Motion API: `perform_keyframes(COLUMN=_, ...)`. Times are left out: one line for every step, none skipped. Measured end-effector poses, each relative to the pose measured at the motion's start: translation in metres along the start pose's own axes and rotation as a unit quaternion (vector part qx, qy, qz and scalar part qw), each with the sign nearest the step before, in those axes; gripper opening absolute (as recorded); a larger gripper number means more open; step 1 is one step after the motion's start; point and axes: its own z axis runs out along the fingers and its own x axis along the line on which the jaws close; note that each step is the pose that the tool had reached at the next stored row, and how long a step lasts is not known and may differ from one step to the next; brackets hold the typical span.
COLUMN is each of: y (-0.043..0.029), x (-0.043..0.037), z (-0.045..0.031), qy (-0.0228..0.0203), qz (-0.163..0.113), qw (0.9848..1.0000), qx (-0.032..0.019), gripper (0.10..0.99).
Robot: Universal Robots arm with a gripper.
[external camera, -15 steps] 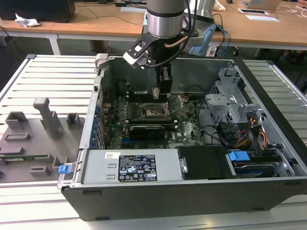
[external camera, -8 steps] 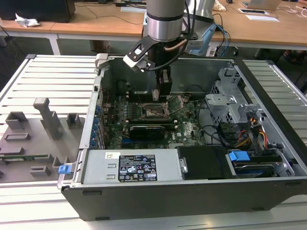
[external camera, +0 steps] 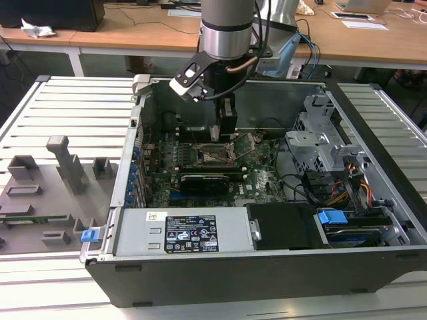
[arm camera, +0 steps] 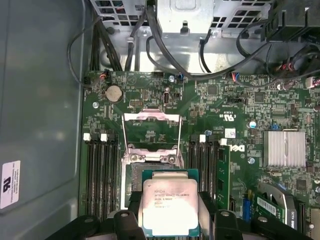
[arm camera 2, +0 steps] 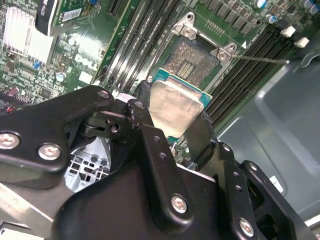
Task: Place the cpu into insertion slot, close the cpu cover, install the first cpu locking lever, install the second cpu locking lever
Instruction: 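Place the cpu into insertion slot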
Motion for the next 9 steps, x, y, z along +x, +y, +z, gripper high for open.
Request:
perform_keyframes(y=-0.0003, x=0.0003, z=0.0005, qy=0.0001, qz=0.000, qw=1.0000, qx=0.0000, gripper=0.529)
perform_keyframes(y=-0.0008, x=0.0005, z=0.0012, qy=0.0001, qz=0.000, qw=1.0000, qx=0.0000, gripper=0.529)
perform_keyframes(y=-0.0013, x=0.0009, z=0.0023, qy=0.0000, qz=0.000, qw=1.0000, qx=0.0000, gripper=0.529)
perform_keyframes(y=-0.0020, x=0.0025, z=0.0054, qy=0.0000, qz=0.001, qw=1.0000, qx=0.0000, gripper=0.529)
perform_keyframes(y=-0.0021, x=0.0032, z=0.0074, qy=0.0000, qz=0.002, qw=1.0000, qx=-0.0001, gripper=0.529)
perform_keyframes(y=-0.0022, x=0.0037, z=0.0092, qy=-0.0002, qz=0.005, qw=1.0000, qx=-0.0001, gripper=0.529)
perform_keyframes(y=-0.0024, x=0.0042, z=0.0110, qy=-0.0004, qz=0.006, qw=1.0000, qx=-0.0001, gripper=0.529)
perform_keyframes(y=-0.0028, x=0.0045, z=0.0131, qy=-0.0004, qz=0.006, qw=1.0000, qx=-0.0001, gripper=0.529)
perform_keyframes(y=-0.0041, x=0.0046, z=0.0171, qy=-0.0004, qz=0.006, qw=1.0000, qx=-0.0002, gripper=0.529)
